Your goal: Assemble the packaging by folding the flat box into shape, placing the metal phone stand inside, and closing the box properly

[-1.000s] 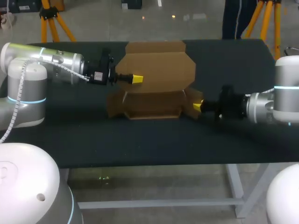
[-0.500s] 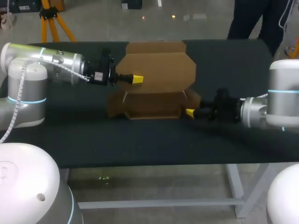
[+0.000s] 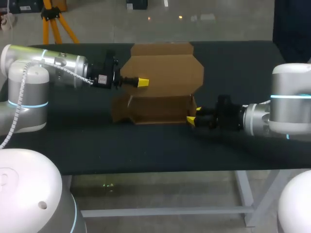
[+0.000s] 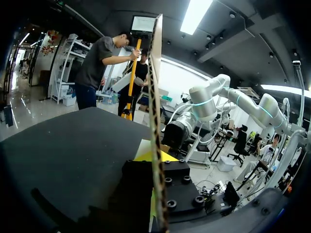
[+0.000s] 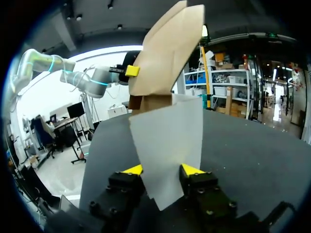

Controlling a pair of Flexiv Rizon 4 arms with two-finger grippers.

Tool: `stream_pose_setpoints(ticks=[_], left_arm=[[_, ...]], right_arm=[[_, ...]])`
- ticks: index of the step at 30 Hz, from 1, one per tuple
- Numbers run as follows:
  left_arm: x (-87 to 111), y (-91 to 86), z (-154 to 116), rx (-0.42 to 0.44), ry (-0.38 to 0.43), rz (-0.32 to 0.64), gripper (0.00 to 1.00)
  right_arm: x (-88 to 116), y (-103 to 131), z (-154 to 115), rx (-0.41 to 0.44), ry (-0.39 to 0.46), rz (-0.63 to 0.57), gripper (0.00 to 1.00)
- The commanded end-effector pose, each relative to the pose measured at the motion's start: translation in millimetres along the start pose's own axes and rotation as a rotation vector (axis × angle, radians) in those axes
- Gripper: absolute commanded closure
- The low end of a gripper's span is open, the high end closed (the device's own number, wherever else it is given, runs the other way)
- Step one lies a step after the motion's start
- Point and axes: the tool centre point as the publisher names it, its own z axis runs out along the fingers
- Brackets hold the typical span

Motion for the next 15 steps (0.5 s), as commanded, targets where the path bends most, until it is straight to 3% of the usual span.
stream_pose_setpoints(ticks=[1, 15], left_arm=[[-1.1, 2.7, 2.1, 0.0, 0.002, 0.0, 1.0], [-1.1, 2.7, 2.1, 0.0, 0.002, 0.0, 1.0]], right_arm=[[3.1, 0.4, 8.3, 0.003, -0.002, 0.0, 0.53], [5.2, -11.7, -13.3, 0.002, -0.062, 0.046, 0.53]])
